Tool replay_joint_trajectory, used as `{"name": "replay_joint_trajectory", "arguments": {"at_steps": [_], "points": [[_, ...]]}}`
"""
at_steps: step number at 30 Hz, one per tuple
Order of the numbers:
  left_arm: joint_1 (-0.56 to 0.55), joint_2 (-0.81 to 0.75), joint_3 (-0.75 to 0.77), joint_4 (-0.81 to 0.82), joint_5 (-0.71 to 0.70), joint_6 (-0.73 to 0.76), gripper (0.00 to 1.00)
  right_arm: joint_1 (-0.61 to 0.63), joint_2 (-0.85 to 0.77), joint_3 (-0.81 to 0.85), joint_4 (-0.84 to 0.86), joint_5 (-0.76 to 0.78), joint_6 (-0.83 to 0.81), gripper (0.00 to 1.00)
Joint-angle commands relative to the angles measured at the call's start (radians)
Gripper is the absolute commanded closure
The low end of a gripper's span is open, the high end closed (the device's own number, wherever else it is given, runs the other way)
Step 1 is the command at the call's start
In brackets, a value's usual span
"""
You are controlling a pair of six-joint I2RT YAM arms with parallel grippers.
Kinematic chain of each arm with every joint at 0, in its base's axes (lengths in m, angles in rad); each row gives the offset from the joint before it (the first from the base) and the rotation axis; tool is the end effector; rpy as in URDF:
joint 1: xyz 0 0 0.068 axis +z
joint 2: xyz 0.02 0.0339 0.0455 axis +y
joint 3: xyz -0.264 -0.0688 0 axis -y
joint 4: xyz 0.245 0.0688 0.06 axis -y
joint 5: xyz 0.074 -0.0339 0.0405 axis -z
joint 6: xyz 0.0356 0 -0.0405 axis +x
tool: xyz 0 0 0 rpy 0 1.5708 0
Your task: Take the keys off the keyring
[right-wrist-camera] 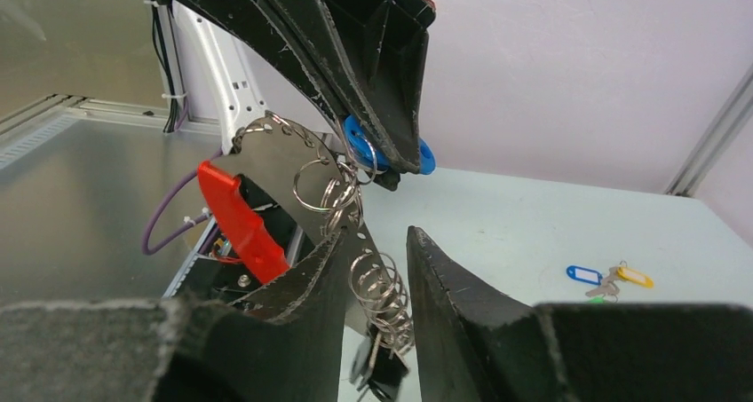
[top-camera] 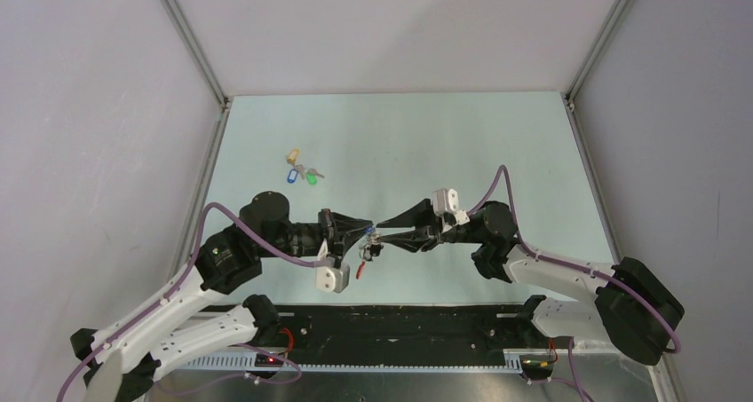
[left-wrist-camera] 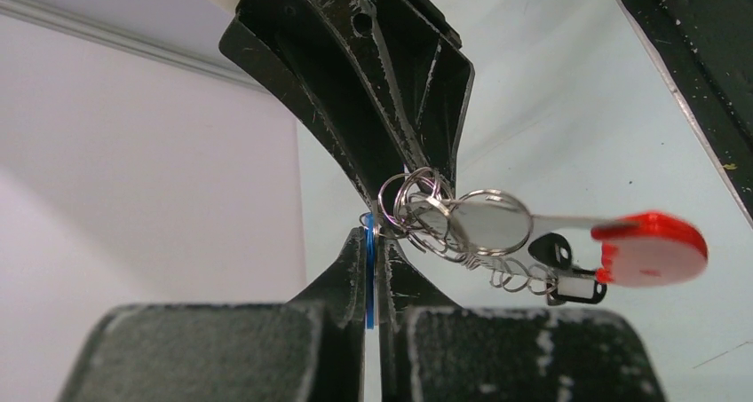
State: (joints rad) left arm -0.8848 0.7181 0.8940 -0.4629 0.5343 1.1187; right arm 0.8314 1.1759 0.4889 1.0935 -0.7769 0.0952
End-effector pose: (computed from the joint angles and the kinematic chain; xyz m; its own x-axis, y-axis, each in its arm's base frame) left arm 0.0824 -0.1293 0.3595 0.7990 0.2461 -0.5487 0.5874 -0.1240 0.7998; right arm 0.1414 0.1921 0.2875 0.1739 0.2913 -0.9407 -0.9818 -0.0231 -0.1886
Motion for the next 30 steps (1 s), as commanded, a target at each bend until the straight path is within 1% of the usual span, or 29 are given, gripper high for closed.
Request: {"name": "replay_joint_trajectory", "arguments": {"at_steps": [1, 10, 15, 17, 18, 20, 23, 27, 30], "points": [[0.006, -0.009, 0.050, 0.039, 0.008, 0.020, 1.00, 0.009, -0.013, 0.043, 0.027, -0.027, -0.026, 0.65], [0.005, 0.005, 0.048, 0.041, 0.029, 0.017, 1.00, 0.032, -0.007, 0.051, 0.044, 0.008, -0.031, 0.67], [0.005, 0.012, 0.049, 0.040, 0.026, 0.017, 1.00, 0.054, 0.011, 0.062, 0.078, 0.008, -0.022, 0.72], [0.006, 0.013, 0.049, 0.040, 0.018, 0.015, 1.00, 0.061, 0.016, 0.064, 0.081, 0.006, -0.018, 0.77], [0.006, 0.014, 0.049, 0.040, 0.010, 0.012, 1.00, 0.062, 0.017, 0.065, 0.081, 0.006, -0.016, 0.87], [0.005, 0.015, 0.049, 0.040, -0.005, 0.002, 1.00, 0.063, 0.017, 0.065, 0.081, 0.010, -0.014, 1.00], [0.006, 0.008, 0.044, 0.040, -0.041, -0.012, 1.00, 0.056, 0.006, 0.063, 0.068, 0.022, -0.011, 1.00], [0.006, -0.026, 0.011, 0.040, -0.111, -0.040, 1.00, 0.032, -0.026, 0.037, 0.080, 0.075, 0.007, 1.00], [0.005, -0.053, -0.048, 0.040, -0.137, -0.077, 1.00, 0.014, -0.053, 0.000, 0.162, 0.174, 0.036, 1.00]]}}
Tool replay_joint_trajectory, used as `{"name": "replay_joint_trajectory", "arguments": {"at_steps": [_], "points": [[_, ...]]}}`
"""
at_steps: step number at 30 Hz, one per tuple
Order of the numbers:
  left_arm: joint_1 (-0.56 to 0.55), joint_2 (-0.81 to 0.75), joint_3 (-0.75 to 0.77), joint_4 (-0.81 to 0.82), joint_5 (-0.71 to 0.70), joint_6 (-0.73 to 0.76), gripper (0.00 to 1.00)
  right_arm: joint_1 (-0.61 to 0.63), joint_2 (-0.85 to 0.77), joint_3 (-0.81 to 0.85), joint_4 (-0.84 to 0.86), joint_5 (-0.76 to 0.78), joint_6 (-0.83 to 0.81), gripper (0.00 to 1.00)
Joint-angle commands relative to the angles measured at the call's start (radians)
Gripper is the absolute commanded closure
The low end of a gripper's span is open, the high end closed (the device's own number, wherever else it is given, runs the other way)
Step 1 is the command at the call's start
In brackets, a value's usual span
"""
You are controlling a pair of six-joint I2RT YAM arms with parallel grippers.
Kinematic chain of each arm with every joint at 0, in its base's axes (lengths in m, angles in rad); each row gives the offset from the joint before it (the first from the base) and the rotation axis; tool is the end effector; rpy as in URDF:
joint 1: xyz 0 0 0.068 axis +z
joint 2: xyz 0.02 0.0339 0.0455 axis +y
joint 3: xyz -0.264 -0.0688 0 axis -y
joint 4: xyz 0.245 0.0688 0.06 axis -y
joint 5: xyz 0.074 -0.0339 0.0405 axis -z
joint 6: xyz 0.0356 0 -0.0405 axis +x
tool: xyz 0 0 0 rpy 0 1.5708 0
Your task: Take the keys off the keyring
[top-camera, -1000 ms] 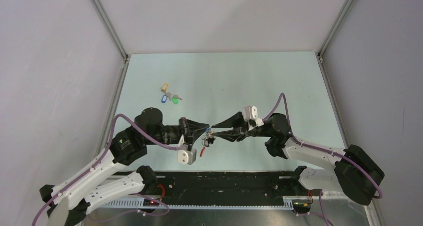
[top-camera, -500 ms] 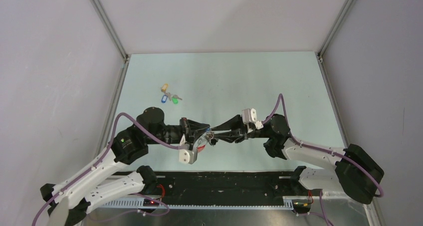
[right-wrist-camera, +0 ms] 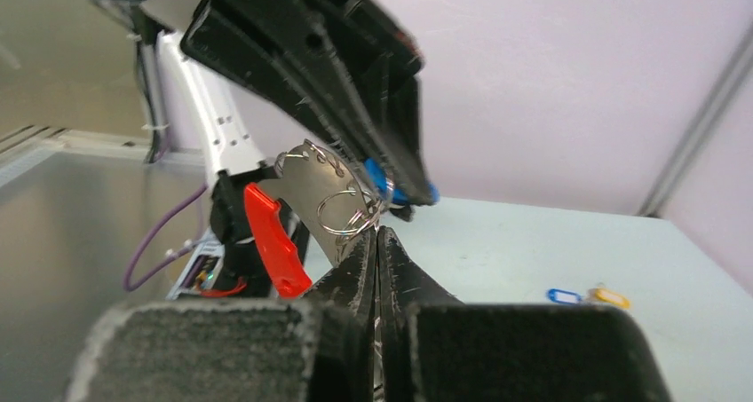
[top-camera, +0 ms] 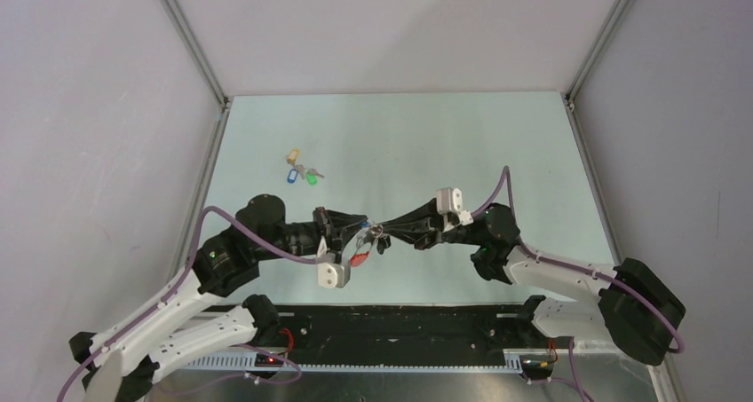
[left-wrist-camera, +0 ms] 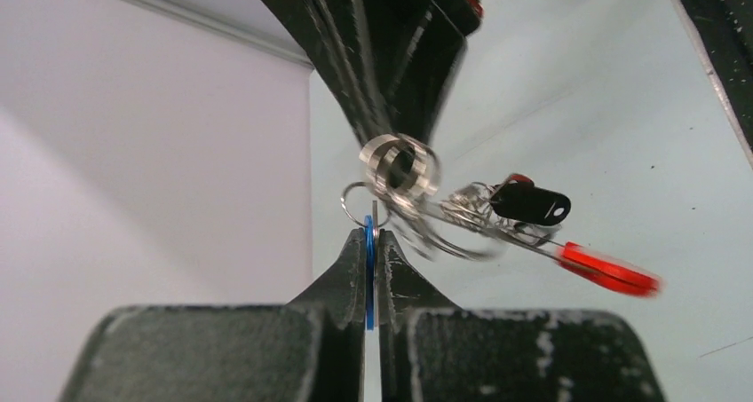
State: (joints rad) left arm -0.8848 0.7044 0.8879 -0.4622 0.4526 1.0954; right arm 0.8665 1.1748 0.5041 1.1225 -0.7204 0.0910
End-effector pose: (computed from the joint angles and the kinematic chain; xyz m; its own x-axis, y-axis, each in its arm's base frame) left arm 0.0834 -0.1265 0.3590 0.7757 0.3147 -0.5470 0.5953 -0.0774 0.7997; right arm 0.1362 0.1966 0.2958 0.1946 0.3344 -0.9221 -0.9787 0.0040 -0.2051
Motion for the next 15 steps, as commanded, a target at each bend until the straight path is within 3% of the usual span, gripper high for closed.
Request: {"name": "replay_joint_trajectory", "arguments": {"at_steps": [1, 6, 12, 15], "points": [[0.005, -0.046, -0.067, 0.039, -0.054, -0.064, 1.00, -0.025, -0.053, -0.035, 0.157, 0.159, 0.051, 1.00], [-0.008, -0.013, -0.133, 0.041, 0.022, -0.155, 1.00, -0.022, 0.001, -0.054, 0.326, 0.234, 0.127, 1.00], [-0.056, 0.085, -0.113, 0.048, -0.126, -0.268, 1.00, 0.024, 0.096, -0.021, 0.361, 0.276, 0.120, 1.00], [-0.026, 0.102, -0.105, 0.092, -0.251, -0.451, 1.00, 0.005, 0.067, -0.051, 0.365, 0.371, 0.101, 1.00]]}}
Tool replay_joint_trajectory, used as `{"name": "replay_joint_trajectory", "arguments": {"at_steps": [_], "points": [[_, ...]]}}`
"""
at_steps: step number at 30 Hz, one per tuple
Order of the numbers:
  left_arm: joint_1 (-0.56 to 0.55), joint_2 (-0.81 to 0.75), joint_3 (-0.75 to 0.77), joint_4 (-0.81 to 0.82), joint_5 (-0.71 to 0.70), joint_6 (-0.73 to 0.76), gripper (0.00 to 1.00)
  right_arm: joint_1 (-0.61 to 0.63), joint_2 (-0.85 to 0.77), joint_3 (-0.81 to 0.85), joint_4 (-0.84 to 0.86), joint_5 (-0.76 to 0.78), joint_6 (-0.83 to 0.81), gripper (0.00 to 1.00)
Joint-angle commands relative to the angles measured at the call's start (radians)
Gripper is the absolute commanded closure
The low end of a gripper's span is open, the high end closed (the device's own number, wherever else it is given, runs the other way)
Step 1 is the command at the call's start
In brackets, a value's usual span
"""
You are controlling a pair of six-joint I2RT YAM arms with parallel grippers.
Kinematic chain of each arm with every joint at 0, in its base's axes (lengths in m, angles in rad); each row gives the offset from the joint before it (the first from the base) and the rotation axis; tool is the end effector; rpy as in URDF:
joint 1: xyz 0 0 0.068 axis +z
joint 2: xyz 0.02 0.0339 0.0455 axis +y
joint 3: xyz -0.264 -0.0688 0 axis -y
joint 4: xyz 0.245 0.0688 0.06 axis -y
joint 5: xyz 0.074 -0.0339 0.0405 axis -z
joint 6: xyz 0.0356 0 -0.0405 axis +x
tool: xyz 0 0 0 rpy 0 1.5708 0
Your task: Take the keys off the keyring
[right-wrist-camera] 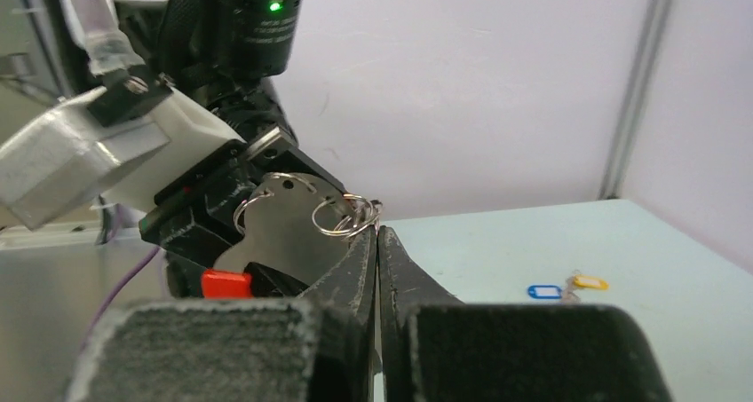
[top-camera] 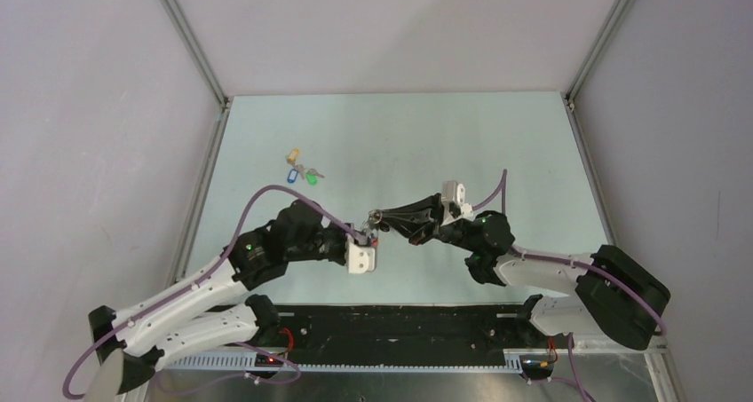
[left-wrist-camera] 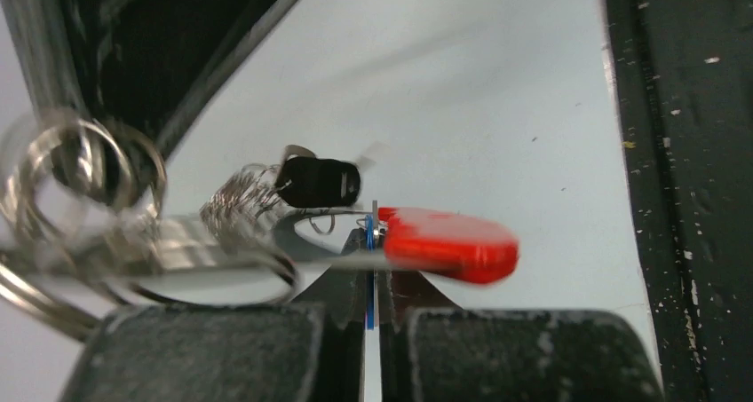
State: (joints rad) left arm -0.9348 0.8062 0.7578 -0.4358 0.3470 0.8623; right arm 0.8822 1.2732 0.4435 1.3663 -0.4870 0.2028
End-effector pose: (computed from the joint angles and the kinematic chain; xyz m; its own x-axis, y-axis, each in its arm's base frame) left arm 0.0972 -0.1520 0.3021 0.5303 0.4840 -0.6961 0.8186 -0.0785 0.5690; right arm 0.1415 0.1981 0.2796 0.1293 0.4372 -0.8900 -0.9842 0.1664 -0.0612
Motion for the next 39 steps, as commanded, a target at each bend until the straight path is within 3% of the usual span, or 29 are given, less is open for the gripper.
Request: {"name": "replay_joint_trajectory", "arguments": {"at_steps": [1, 3, 4, 7, 11, 15, 18, 28, 30, 31, 32, 35, 37, 39], "points": [[0.057, -0.003, 0.022, 0.081, -0.165, -0.263, 1.00, -0.020, -0.060, -0.019, 0.120, 0.162, -0.017, 1.00], [0.115, -0.022, -0.006, 0.161, -0.319, -0.469, 1.00, -0.060, -0.113, -0.069, 0.116, 0.236, -0.023, 1.00], [0.139, -0.031, -0.027, 0.215, -0.381, -0.649, 1.00, -0.089, -0.131, -0.088, 0.114, 0.249, -0.019, 1.00], [0.253, -0.044, -0.057, 0.245, -0.667, -0.973, 1.00, -0.134, -0.215, -0.148, 0.098, 0.309, -0.015, 1.00], [0.376, 0.036, -0.064, 0.253, -0.785, -1.278, 0.96, -0.160, -0.305, -0.167, -0.017, 0.385, -0.043, 1.00], [0.593, 0.241, 0.004, 0.255, -0.605, -1.472, 0.96, -0.168, -0.380, -0.177, -0.105, 0.430, -0.079, 1.00], [0.725, 0.450, 0.090, 0.256, -0.464, -1.515, 0.99, -0.173, -0.445, -0.181, -0.165, 0.441, -0.094, 1.00], [0.874, 0.911, 0.406, 0.254, -0.396, -1.533, 0.96, -0.191, -0.595, -0.182, -0.311, 0.451, -0.120, 1.00], [0.887, 0.987, 0.485, 0.248, -0.365, -1.510, 0.85, -0.194, -0.603, -0.178, -0.335, 0.463, -0.126, 1.00], [0.896, 1.023, 0.502, 0.238, -0.360, -1.511, 0.71, -0.197, -0.603, -0.170, -0.362, 0.470, -0.128, 1.00], [0.900, 1.034, 0.519, 0.228, -0.341, -1.516, 0.64, -0.204, -0.602, -0.165, -0.378, 0.497, -0.128, 1.00], [0.904, 1.006, 0.510, 0.225, -0.330, -1.508, 0.17, -0.245, -0.584, -0.118, -0.487, 0.513, -0.099, 1.00], [0.903, 0.953, 0.485, 0.226, -0.330, -1.490, 0.02, -0.296, -0.548, -0.058, -0.597, 0.484, -0.049, 1.00], [0.902, 0.886, 0.456, 0.225, -0.311, -1.478, 0.01, -0.346, -0.492, 0.001, -0.680, 0.453, -0.008, 1.00]]}}
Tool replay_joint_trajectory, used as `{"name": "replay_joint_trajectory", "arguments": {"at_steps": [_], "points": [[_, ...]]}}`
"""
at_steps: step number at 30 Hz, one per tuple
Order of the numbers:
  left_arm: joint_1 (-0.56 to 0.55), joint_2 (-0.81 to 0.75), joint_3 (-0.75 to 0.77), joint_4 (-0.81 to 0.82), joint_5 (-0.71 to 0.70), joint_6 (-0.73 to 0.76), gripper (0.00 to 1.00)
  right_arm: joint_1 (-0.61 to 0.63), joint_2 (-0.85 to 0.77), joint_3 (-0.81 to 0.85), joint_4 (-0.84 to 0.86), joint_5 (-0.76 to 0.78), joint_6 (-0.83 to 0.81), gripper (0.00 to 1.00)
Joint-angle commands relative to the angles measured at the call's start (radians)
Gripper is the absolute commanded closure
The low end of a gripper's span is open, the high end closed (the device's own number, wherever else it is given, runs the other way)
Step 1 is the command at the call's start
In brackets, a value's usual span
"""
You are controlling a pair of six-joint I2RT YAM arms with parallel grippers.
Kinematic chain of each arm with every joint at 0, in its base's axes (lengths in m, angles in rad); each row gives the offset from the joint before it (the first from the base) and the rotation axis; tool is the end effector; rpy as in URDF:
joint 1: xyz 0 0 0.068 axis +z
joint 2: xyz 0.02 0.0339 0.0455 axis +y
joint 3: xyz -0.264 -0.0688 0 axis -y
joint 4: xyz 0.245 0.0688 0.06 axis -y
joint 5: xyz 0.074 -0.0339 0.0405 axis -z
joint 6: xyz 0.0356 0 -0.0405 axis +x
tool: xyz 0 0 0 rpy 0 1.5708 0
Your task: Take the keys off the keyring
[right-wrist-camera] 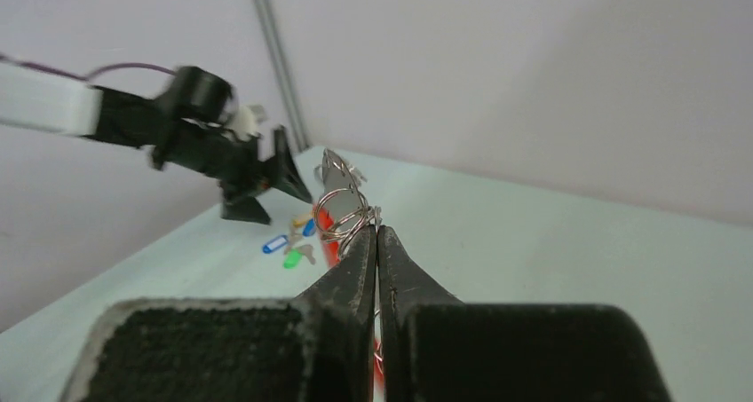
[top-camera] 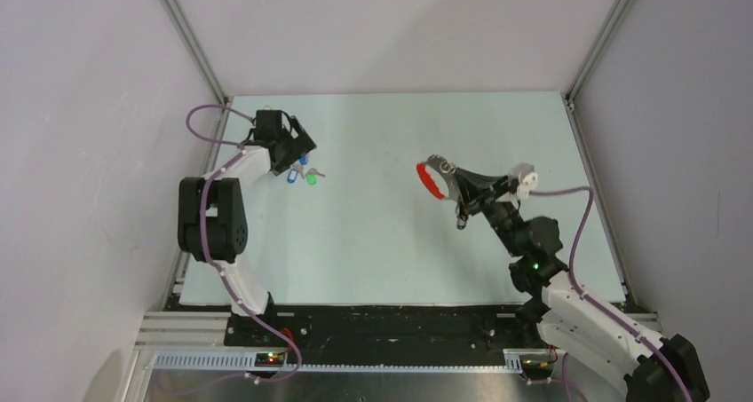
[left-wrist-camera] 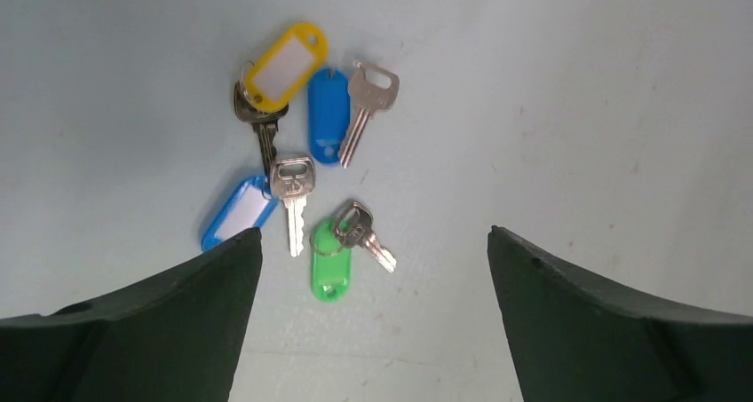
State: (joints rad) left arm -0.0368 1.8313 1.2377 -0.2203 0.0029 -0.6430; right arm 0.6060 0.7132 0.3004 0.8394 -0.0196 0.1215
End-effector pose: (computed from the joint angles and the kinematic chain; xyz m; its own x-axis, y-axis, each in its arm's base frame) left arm 0.3996 -0.0148 0.2016 -0.6047 -0.5777 -0.5483 -0.4046 0.8157 -0.4134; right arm 0.1382 0.0966 0.2882 0.2668 0.3323 -0.9047 -0.6211 0.7771 0.1023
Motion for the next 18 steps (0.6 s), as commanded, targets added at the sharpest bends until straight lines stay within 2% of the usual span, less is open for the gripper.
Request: {"name": "replay_joint_trajectory", "arguments": {"at_steps": [1, 7, 10, 12, 13, 15, 18], "points": [[0.003, -0.164, -0.044, 0.009, 0.040, 0.025, 0.01, -0.096, 0.091, 0.159, -0.174, -0.016, 0.096, 1.00], [-0.008, -0.380, -0.165, -0.002, 0.123, -0.047, 0.00, -0.218, 0.348, 0.317, -0.173, -0.016, 0.187, 1.00], [-0.009, -0.477, -0.186, -0.048, 0.158, -0.012, 0.00, -0.249, 0.475, 0.388, -0.161, -0.036, 0.228, 0.98], [-0.008, -0.530, -0.189, -0.081, 0.173, 0.039, 0.00, -0.251, 0.534, 0.455, -0.193, -0.019, 0.242, 0.37], [-0.008, -0.568, -0.192, -0.089, 0.167, 0.051, 0.00, -0.249, 0.560, 0.503, -0.230, 0.000, 0.255, 0.10], [-0.008, -0.616, -0.200, -0.100, 0.150, 0.063, 0.00, -0.245, 0.568, 0.548, -0.256, 0.081, 0.279, 0.02], [-0.014, -0.666, -0.210, -0.103, 0.116, 0.043, 0.00, -0.247, 0.550, 0.607, -0.284, 0.099, 0.254, 0.01]]}}
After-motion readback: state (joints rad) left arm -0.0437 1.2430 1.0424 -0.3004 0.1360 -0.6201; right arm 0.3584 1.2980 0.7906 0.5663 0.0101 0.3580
